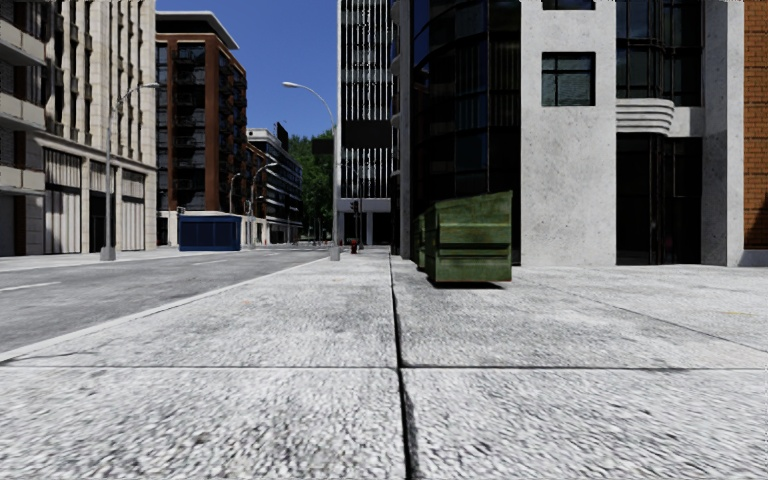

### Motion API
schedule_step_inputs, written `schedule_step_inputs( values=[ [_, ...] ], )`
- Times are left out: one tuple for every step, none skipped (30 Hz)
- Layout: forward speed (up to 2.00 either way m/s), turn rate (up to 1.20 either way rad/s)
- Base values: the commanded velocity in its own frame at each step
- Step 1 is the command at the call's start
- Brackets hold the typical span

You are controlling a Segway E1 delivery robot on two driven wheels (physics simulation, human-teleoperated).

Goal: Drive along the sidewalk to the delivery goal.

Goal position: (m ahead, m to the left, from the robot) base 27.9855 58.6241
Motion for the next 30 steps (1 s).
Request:
schedule_step_inputs(
  values=[
    [2.0,0.0],
    [2.0,0.0],
    [2.0,0.0],
    [2.0,0.0],
    [2.0,0.0],
    [2.0,0.0],
    [2.0,0.0],
    [2.0,0.0],
    [2.0,0.0],
    [2.0,0.0],
    [2.0,0.0],
    [2.0,0.0],
    [2.0,0.0],
    [2.0,0.0],
    [2.0,0.0],
    [2.0,0.0],
    [2.0,0.0],
    [2.0,0.0],
    [2.0,0.0],
    [2.0,0.0],
    [2.0,0.0],
    [2.0,0.0],
    [2.0,0.0],
    [2.0,0.0],
    [2.0,0.0],
    [2.0,0.0],
    [2.0,0.0],
    [2.0,0.0],
    [2.0,0.0],
    [2.0,0.0]
  ],
)
